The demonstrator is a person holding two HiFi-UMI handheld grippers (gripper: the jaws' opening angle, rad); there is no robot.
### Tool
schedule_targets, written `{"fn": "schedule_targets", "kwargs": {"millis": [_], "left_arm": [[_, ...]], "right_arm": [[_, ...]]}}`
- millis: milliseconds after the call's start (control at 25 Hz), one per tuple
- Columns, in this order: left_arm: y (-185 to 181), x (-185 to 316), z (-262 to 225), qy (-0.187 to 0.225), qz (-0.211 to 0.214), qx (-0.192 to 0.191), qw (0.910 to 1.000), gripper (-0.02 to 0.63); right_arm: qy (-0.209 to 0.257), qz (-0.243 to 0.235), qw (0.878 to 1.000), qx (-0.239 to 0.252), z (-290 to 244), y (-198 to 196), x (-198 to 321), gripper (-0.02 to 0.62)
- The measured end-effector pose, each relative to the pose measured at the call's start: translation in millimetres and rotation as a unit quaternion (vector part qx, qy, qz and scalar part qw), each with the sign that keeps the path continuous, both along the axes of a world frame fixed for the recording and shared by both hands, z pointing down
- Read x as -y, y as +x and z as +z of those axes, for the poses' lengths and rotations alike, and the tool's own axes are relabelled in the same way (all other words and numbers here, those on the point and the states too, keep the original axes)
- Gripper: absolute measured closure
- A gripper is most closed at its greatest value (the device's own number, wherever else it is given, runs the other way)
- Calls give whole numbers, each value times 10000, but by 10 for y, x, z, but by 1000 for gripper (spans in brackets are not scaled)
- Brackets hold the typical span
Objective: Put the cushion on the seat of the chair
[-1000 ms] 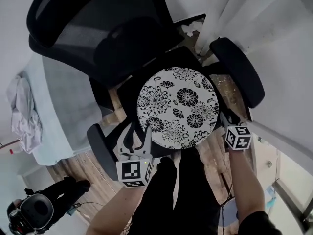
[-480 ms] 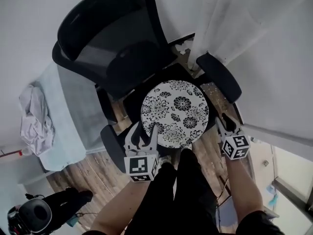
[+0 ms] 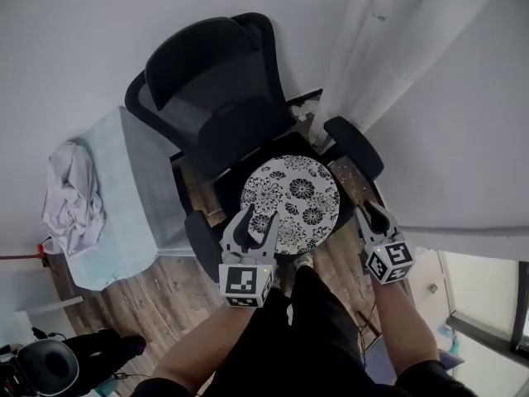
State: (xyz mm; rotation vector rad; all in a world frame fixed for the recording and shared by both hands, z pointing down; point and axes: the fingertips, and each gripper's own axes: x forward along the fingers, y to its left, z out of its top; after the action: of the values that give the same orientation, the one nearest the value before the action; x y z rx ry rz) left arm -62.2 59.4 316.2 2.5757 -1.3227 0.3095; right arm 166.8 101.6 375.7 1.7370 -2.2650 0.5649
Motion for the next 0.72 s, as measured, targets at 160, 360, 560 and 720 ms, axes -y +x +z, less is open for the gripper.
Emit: {"fn": "schedule_targets", "kwargs": {"millis": [160,360,560,720], "left_arm": [[-215,-73,-361,227,-44,-124,9997,414],[-393,-122,-675,317,-167,-318,9989,414],[-518,-110,-1090,591,-291,-565,9962,414],[-654,-119,-1366,793,-452,-664,9936,414]], "right_arm": [[157,-31,9999,-37,-334,-68,-98,494],[393,-15,9992,-17,-690,-146,-209,505],[612,-155,9980,10,-1004,-274,-231,518],[778,-185,9968,42,-1254,-296,-270,525]]}}
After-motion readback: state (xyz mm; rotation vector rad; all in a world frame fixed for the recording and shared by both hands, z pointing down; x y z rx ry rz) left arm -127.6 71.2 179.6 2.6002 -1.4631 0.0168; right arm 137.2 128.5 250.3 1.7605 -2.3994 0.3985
